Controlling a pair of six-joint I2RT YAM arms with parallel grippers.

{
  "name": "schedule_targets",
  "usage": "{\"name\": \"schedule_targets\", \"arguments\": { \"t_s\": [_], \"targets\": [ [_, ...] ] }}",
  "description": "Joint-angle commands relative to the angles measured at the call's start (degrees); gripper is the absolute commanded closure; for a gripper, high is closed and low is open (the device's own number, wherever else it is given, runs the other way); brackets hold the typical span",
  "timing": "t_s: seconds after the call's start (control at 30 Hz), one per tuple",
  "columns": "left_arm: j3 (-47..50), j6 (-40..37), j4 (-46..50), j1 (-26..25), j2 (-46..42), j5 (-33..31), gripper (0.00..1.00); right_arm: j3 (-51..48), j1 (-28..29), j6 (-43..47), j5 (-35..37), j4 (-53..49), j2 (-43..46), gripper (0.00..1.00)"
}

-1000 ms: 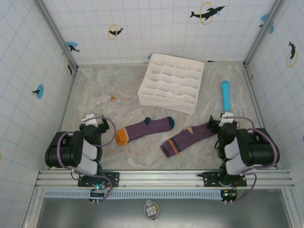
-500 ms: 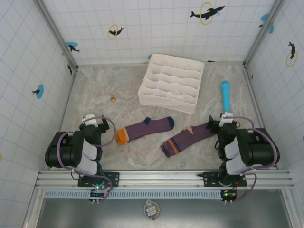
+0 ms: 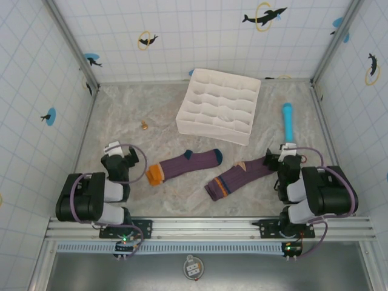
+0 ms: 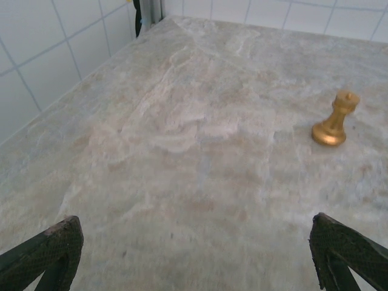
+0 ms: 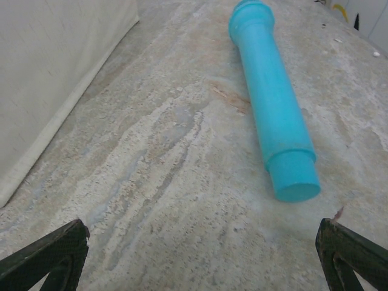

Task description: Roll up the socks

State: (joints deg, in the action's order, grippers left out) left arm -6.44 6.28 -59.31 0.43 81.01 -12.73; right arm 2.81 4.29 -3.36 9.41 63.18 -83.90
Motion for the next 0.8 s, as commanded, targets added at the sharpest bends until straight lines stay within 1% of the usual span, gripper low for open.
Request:
{"name": "schedule_targets", "arguments": {
  "t_s": [0.0,0.03,0.07,0.13,0.17,0.23,0.3,0.33,0.37,0.43,0.47,0.57,0.6,0.67,0.77],
  "targets": [
    [-8.55,3.53,19.53,0.26,-4.37,-0.03,0.03,4.87,3.12,3.33,2.55,-11.01,4.12,0.0],
    [-10.58,4.96,23.79,0.28,-5.51,0.03,0.03,6.25,4.53,3.35,4.87,-14.46,5.45,0.0],
    [-13.49,7.48,29.46,0.28,-6.77,-0.25,0.03,8.5,6.6,2.83,8.66,-20.29,7.21,0.0],
    [-19.32,13.04,41.14,0.28,-8.32,0.09,0.03,11.96,9.67,1.47,12.89,-28.27,10.03,0.0],
    [-22.04,15.27,46.63,0.29,-9.01,1.73,0.03,13.71,11.72,-0.19,15.25,-32.54,11.55,0.0],
    [-25.92,20.23,55.88,0.25,-10.36,4.3,0.03,16.65,15.21,-2.61,16.43,-39.62,14.31,0.0],
    [-27.75,25.11,62.81,0.28,-12.17,7.74,0.03,20.96,18.71,-9.21,20.46,-48.84,16.13,0.0],
    [-28.4,27.25,65.59,0.21,-13.08,10.34,0.04,23.55,19.79,-12.23,19.34,-54.04,16.58,0.0],
    [-28.86,29.34,68.16,0.02,-13.94,12.66,0.05,25.62,21.07,-13.68,15.79,-57.79,16.9,0.0],
    [-29.67,32.97,72.51,-1.02,-15.56,17.14,0.09,27.72,24.33,-17.01,13.03,-62.84,17.12,0.0],
    [-29.8,34.28,73.97,-2.33,-16.41,19.52,0.12,28.84,26.24,-19.26,12.69,-65.1,17.02,0.01],
    [-29.86,39.65,76.92,-7.65,-18.45,23.77,0.14,31.28,30.97,-23.89,12.12,-71.16,15.91,0.0],
    [-29.76,40.99,77.13,-9.61,-19.09,24.42,0.16,31.6,32.29,-24.72,12.0,-72.31,15.61,0.0],
    [-29.34,44.16,77.37,-14.94,-20.54,24.51,0.16,32.15,36.14,-25.85,14.25,-74.05,15.33,0.0],
    [-27.35,49.56,76.47,-20.03,-22.21,25.61,0.19,31.57,40.92,-28.13,15.65,-73.91,15.68,0.0]
  ]
}}
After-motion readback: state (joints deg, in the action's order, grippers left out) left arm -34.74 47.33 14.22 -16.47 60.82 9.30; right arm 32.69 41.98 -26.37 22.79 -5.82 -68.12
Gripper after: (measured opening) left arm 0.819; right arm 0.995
